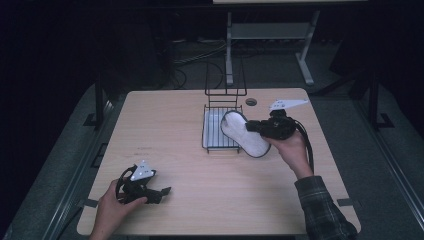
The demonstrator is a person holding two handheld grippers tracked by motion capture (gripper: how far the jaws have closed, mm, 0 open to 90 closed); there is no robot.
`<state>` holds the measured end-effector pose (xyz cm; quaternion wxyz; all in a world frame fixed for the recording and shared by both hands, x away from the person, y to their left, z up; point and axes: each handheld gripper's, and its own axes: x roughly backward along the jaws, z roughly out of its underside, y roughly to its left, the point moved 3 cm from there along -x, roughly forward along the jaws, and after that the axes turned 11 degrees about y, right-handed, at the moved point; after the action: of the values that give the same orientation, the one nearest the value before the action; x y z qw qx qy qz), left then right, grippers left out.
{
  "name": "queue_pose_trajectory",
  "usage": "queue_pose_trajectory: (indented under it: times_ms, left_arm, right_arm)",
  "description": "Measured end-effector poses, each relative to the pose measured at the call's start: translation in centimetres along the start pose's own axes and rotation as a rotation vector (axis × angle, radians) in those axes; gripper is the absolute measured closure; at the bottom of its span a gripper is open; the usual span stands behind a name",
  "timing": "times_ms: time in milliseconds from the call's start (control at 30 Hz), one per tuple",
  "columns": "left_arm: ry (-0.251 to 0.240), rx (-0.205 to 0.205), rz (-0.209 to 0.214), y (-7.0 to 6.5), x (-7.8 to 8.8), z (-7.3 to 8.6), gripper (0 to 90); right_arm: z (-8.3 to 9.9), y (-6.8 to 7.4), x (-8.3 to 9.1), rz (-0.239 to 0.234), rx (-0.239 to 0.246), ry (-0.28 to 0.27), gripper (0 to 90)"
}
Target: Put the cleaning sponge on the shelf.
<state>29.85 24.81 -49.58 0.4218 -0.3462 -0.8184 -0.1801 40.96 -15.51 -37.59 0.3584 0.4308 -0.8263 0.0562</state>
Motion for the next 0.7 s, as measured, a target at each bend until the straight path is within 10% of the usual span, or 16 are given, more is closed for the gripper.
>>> queue_pose_trajectory:
  times_ms: [700]
  left_arm:
    - [0.000,0.000,-0.001,0.0,0.0,0.0,12.8]
  right_arm:
    - [-3.0,-3.1,-2.7,-0.018,-0.055,-0.004,80.6]
